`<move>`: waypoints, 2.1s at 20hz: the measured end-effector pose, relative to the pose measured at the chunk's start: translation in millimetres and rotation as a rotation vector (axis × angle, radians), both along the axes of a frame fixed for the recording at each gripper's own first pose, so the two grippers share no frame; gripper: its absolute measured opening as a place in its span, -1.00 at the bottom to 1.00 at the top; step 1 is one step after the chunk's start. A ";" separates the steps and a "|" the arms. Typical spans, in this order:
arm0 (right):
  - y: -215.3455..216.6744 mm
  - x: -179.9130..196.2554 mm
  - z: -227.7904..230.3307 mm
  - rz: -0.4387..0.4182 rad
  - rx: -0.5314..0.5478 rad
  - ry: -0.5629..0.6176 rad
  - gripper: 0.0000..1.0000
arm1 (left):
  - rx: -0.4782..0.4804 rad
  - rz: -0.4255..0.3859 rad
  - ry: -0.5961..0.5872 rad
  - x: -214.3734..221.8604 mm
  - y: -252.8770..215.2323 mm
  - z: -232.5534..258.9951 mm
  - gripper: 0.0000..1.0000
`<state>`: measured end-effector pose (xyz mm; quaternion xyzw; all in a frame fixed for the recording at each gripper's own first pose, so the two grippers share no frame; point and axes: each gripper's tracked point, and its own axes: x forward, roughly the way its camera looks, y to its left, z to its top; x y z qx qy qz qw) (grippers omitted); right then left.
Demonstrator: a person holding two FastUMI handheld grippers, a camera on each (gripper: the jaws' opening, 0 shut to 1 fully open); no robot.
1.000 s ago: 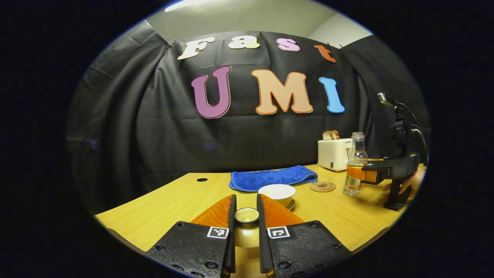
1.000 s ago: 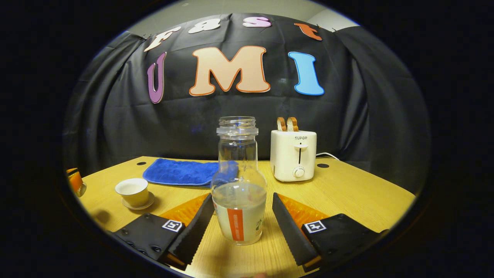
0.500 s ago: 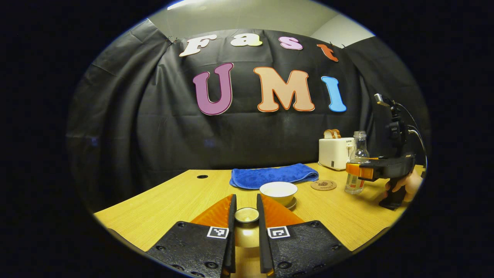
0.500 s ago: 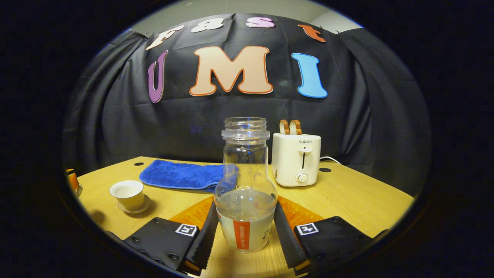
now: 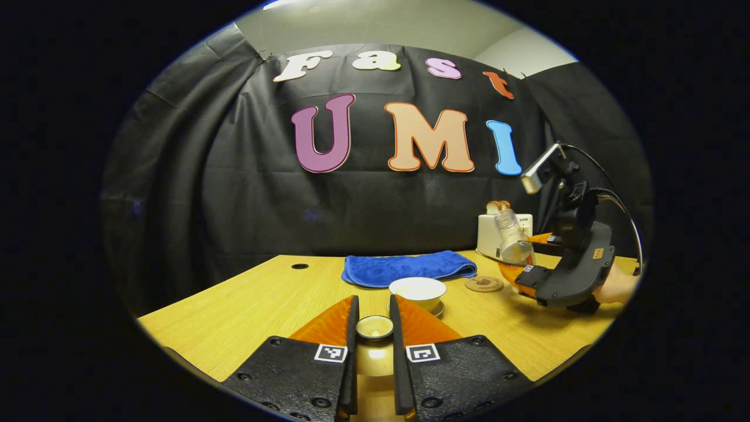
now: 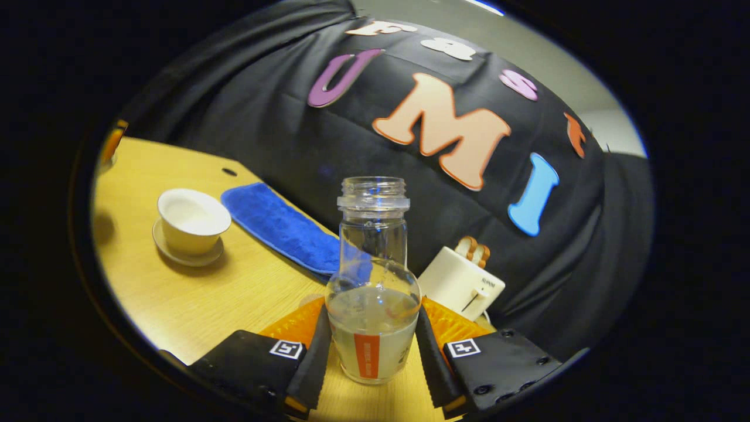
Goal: Open the teacup lid with one hand, grasp the water bottle and pour water into the teacup with the other hand; after pouring, place the water bottle on the coaster and then close the teacup lid.
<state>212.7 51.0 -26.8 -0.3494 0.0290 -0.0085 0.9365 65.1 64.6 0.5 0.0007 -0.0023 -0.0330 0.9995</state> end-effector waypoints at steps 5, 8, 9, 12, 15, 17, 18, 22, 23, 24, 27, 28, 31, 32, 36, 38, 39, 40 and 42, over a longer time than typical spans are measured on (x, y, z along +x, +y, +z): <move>41.0 6.1 -13.3 0.094 -0.261 0.000 0.46 | 0.000 0.023 0.000 3.7 14.3 0.0 -0.57; 58.3 11.0 -13.2 0.137 -0.419 -0.004 0.47 | -0.002 0.046 0.001 5.9 26.6 0.3 -0.56; 62.2 12.9 -12.6 0.145 -0.468 -0.005 0.47 | -0.001 0.048 0.002 6.3 28.5 -0.8 -0.56; 69.5 17.5 -9.2 0.163 -0.555 0.001 0.45 | -0.001 0.048 0.001 7.4 32.3 0.4 -0.56; 73.9 15.8 -9.3 0.178 -0.632 0.008 0.46 | -0.001 0.061 0.002 9.5 39.6 -1.2 -0.56; 80.2 20.6 -11.7 0.182 -0.701 0.011 0.45 | -0.001 0.066 0.003 10.0 43.4 -1.3 -0.56; 80.1 24.8 -12.3 0.183 -0.726 0.012 0.46 | -0.002 0.069 0.003 9.7 45.5 -0.9 -0.57; 81.1 26.6 -9.7 0.190 -0.830 0.004 0.48 | -0.002 0.072 0.006 11.9 47.9 -1.1 -0.53; 82.4 27.2 -8.6 0.190 -0.866 -0.003 0.48 | -0.002 0.075 0.008 11.0 48.5 -2.0 -0.53; 82.6 27.1 -7.7 0.189 -0.894 -0.009 0.48 | -0.003 0.080 0.008 10.5 50.6 -1.5 -0.53; 82.5 28.7 -2.5 0.187 -0.970 -0.029 0.46 | -0.003 0.084 0.008 10.7 51.4 -1.3 -0.56; 84.2 30.8 -0.3 0.186 -0.999 -0.039 0.46 | -0.003 0.084 0.008 10.7 51.4 -1.2 -0.56; 86.1 30.3 6.4 0.189 -1.078 -0.057 0.45 | -0.003 0.084 0.008 10.9 51.6 -1.3 -0.56; 86.7 29.8 7.0 0.190 -1.096 -0.060 0.45 | -0.003 0.084 0.008 10.5 51.8 -0.9 -0.56; 87.8 28.3 10.0 0.189 -1.145 -0.079 0.46 | -0.003 0.083 0.008 10.5 52.0 -1.7 -0.56; 89.0 27.5 10.1 0.189 -1.154 -0.081 0.46 | -0.003 0.082 0.008 10.7 51.8 -1.4 -0.56; 90.1 26.8 11.8 0.188 -1.163 -0.085 0.46 | -0.003 0.081 0.008 10.5 51.7 -1.0 -0.56; 90.5 26.5 12.2 0.189 -1.175 -0.086 0.46 | -0.003 0.080 0.008 10.2 51.6 -1.3 -0.56; 93.0 26.7 15.5 0.192 -1.211 -0.100 0.45 | -0.003 0.080 0.009 10.3 52.1 -1.9 -0.56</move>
